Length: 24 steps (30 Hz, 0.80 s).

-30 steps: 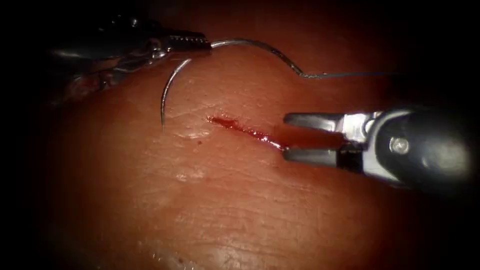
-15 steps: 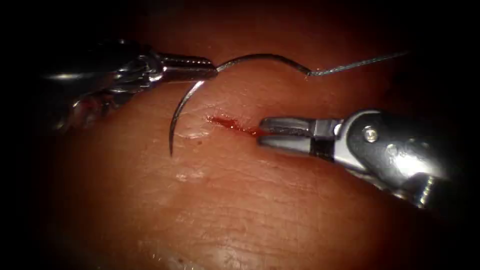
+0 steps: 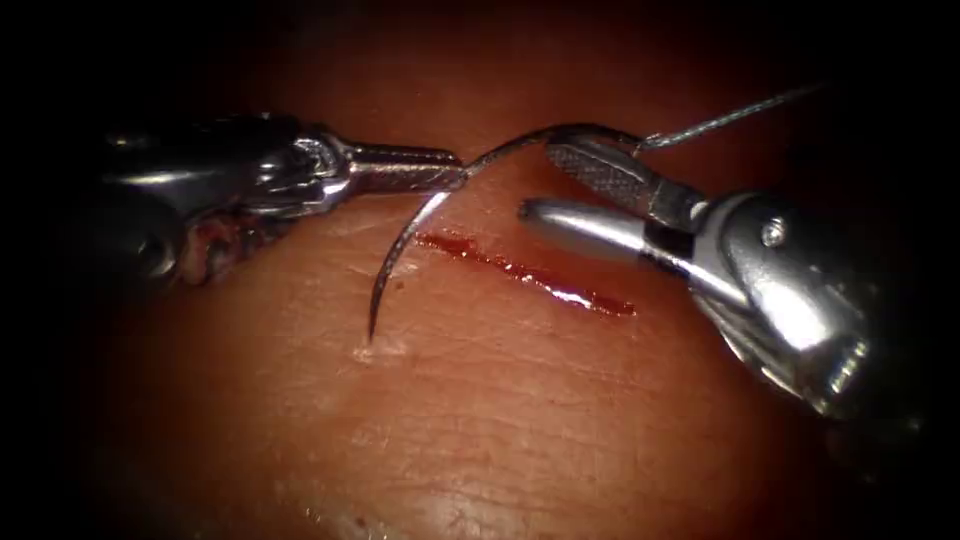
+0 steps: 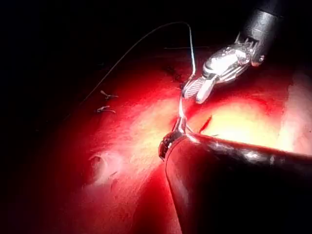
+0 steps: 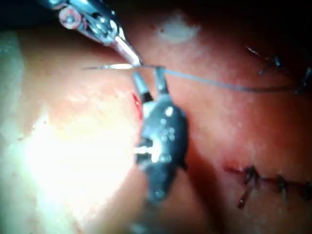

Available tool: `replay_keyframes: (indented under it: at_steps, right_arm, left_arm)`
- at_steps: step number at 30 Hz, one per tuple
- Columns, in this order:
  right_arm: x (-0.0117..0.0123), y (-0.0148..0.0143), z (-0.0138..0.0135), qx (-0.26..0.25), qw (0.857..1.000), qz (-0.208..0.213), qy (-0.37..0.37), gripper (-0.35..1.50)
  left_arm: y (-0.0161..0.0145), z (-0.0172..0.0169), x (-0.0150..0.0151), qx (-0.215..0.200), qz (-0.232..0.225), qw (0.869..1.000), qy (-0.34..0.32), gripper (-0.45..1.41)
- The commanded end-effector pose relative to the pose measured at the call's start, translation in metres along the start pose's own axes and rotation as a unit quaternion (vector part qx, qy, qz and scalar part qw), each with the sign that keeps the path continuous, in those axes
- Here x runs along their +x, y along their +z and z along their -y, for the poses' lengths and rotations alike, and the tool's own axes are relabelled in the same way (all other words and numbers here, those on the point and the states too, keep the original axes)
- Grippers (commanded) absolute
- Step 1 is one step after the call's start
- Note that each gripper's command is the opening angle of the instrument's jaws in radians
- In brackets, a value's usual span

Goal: Wound Closure

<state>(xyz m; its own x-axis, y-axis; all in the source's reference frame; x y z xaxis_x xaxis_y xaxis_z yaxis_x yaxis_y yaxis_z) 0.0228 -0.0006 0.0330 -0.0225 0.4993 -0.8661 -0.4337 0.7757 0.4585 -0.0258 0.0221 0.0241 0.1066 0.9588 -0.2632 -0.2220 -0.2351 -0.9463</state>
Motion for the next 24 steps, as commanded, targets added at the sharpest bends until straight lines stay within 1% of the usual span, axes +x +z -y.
replay_keyframes:
  at_steps: [1,3,9,10,12,13,17,20,24]
  right_arm:
    - [-0.0005,0.0008,-0.0001,0.002,1.000,-0.001,0.000,0.54]
    - [-0.0005,0.0006,-0.0004,0.002,1.000,-0.001,0.000,0.57]
    - [-0.0003,0.0003,-0.0007,-0.014,1.000,0.000,0.001,0.57]
    - [-0.0003,0.0004,-0.0007,-0.018,1.000,-0.001,0.000,0.52]
    - [-0.0004,0.0003,-0.0006,-0.019,1.000,0.004,0.000,0.52]
    - [-0.0005,0.0002,-0.0005,-0.016,1.000,0.013,-0.001,0.49]
    - [-0.0006,0.0001,-0.0005,-0.014,1.000,0.017,-0.002,0.47]
    - [-0.0007,0.0000,-0.0005,-0.009,1.000,0.023,-0.002,0.42]
    - [-0.0013,-0.0001,-0.0006,-0.007,0.999,0.036,-0.005,0.39]
  left_arm:
    - [0.0006,0.0002,0.0001,-0.002,0.000,1.000,0.002,-0.45]
    - [0.0006,0.0000,-0.0001,-0.007,-0.004,1.000,-0.004,-0.45]
    - [0.0010,-0.0006,-0.0004,-0.014,-0.005,1.000,-0.003,-0.45]
    - [0.0010,-0.0006,-0.0005,-0.016,-0.005,1.000,-0.003,-0.45]
    - [0.0011,-0.0007,-0.0005,-0.017,-0.004,1.000,-0.003,-0.45]
    - [0.0010,-0.0007,-0.0004,-0.020,-0.002,1.000,-0.003,-0.45]
    - [0.0008,-0.0006,-0.0003,-0.019,-0.002,1.000,-0.003,-0.45]
    - [0.0006,-0.0006,-0.0001,-0.017,-0.004,1.000,-0.004,-0.45]
    - [0.0004,-0.0007,0.0000,-0.019,-0.007,1.000,-0.005,-0.45]
